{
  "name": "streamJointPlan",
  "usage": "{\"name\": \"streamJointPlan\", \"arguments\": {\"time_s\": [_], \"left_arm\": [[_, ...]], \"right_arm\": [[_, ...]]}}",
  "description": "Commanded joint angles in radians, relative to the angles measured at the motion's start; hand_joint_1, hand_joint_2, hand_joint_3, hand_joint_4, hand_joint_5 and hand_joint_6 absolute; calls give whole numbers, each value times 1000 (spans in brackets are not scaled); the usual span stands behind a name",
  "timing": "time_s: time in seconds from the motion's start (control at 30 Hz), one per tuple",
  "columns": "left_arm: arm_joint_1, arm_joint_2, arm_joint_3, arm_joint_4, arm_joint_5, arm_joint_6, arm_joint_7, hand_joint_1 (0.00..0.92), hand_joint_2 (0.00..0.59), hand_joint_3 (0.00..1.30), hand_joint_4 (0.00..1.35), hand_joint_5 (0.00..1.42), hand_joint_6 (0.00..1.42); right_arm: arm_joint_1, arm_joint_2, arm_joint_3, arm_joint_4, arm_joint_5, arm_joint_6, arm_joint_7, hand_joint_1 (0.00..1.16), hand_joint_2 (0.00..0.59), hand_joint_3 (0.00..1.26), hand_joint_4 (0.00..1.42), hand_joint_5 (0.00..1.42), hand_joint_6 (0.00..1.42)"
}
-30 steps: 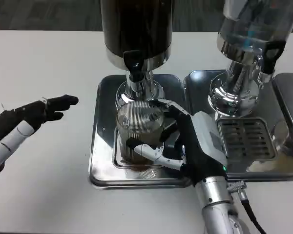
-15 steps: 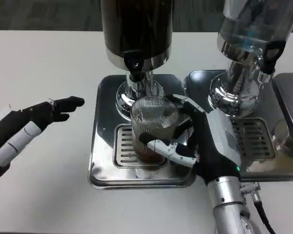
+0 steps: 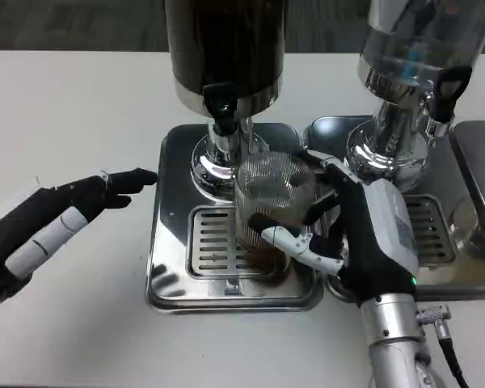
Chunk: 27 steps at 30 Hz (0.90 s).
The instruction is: Grasp the cup under the faucet to collect the drink, then remove the cup.
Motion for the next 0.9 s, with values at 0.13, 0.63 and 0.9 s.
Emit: {"name": "streamJointPlan", "arguments": {"time_s": [0.13, 0.63, 0.9], "left_arm": [[-26, 10, -11, 18, 36, -46, -2, 0, 166, 251, 122, 93, 140], [-21, 36, -18, 12, 93, -127, 9, 0, 171, 171, 4, 6, 102], [-13, 77, -44, -6, 147, -233, 23, 0, 162, 46, 0, 0, 42]], "right_arm": [[13, -5, -14, -61, -14, -2, -20, 746, 239, 453, 600, 801, 1178], [77, -37, -27, -161, -3, 2, 11, 750, 247, 459, 602, 806, 1195], [126, -44, -41, -228, 12, -9, 39, 755, 250, 466, 602, 806, 1198]]}}
